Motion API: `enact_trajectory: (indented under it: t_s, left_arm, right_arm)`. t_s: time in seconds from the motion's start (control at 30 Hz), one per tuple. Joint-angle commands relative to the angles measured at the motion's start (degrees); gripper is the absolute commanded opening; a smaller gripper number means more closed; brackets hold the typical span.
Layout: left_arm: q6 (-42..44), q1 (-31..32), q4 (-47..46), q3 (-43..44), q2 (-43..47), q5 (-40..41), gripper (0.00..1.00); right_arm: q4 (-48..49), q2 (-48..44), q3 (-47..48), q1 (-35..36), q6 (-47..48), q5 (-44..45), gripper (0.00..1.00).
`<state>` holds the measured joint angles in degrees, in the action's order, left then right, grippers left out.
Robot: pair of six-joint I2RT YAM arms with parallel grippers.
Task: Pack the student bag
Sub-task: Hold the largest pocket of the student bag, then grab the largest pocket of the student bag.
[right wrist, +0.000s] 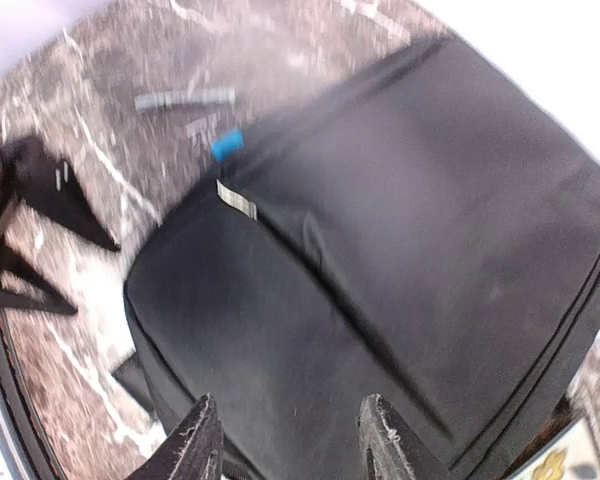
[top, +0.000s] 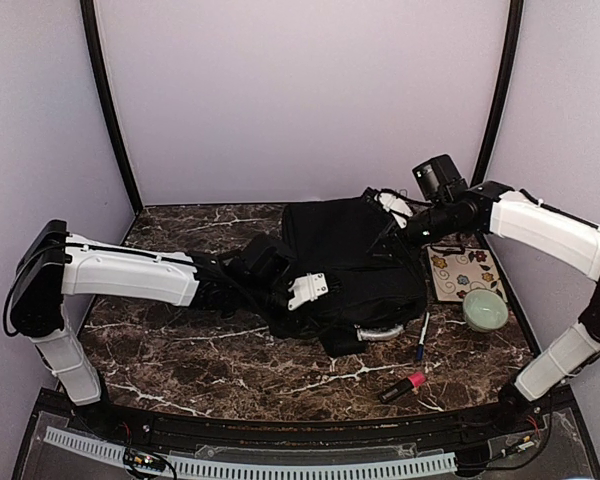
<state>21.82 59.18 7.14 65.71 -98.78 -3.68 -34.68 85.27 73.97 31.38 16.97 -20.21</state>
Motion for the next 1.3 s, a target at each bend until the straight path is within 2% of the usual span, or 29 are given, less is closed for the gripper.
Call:
enact_trajectory:
  t_s: [0.0,0.13,0.17,0.3,0.37,0.57,0.63,0.7,0.8,1.0,1.2,1.27]
  left_arm:
    - [5.6,-0.3,-1.9,4.2,-3.0,1.1,0.63]
    - [8.5,-0.3,-0.4,8.0,-7.1,-2.4,0.63]
    - [10.6,-0.2,1.3,11.7,-11.1,-2.6,0.59]
    - [12.4,-0.1,0.1,13.2,-13.8,-1.6,0.55]
    - [12.9,0.0,0.0,14.2,-15.2,-0.1,0.5]
    - [11.6,0.1,-1.4,15.3,-16.4,1.5,0.23]
    - [10.3,0.1,-1.8,15.6,-16.4,0.6,0.11]
    - [9.0,0.1,-2.4,15.7,-16.4,-1.0,0.05]
    - [7.0,0.1,-4.3,14.8,-16.4,-3.3,0.0]
    - [-0.1,0.2,-8.7,13.8,-16.4,-7.3,0.0]
    - [-6.7,-0.4,-11.3,14.1,-18.3,1.6,0.0]
    - [-10.0,-1.7,-13.0,14.3,-18.6,0.5,0.0]
  right_arm:
    - [-1.9,-2.4,-4.3,-1.4,2.8,3.3,0.47]
    - [-5.3,-3.7,-6.4,-5.2,4.0,2.5,0.49]
    - [-7.8,-5.2,-8.9,-6.3,5.2,3.1,0.55]
    - [-9.1,-4.4,-12.8,-6.7,6.9,5.7,0.56]
    - [-8.4,-3.6,-14.3,-7.1,7.3,7.0,0.56]
    - [-5.4,2.3,-13.1,-9.7,5.5,12.0,0.56]
    - [-4.1,4.6,-11.6,-10.3,4.5,13.8,0.55]
    - [-2.5,8.0,-10.6,-10.4,4.5,14.9,0.55]
    - [0.5,13.0,-8.7,-10.2,4.4,13.8,0.53]
    - [1.2,23.5,0.8,-9.9,2.4,16.0,0.5]
    - [-0.2,25.8,7.7,-9.9,0.8,16.1,0.49]
    - [-0.4,23.1,8.3,-10.0,0.3,16.6,0.5]
